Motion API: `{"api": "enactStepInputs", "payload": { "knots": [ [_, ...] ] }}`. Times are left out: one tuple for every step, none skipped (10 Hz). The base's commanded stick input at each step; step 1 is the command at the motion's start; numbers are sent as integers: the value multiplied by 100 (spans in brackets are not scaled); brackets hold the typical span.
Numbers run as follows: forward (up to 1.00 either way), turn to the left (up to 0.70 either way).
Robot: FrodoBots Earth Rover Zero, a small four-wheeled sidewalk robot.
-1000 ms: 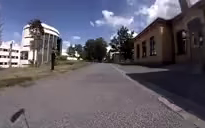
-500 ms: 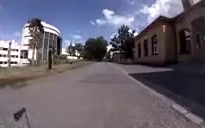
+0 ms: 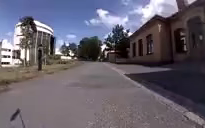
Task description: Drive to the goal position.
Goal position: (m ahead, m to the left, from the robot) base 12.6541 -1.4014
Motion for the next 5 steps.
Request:
{"api": "enactStepInputs", "payload": {
  "knots": [
    [85,0],
    [85,0],
    [85,0],
    [85,0],
    [85,0]
  ]
}}
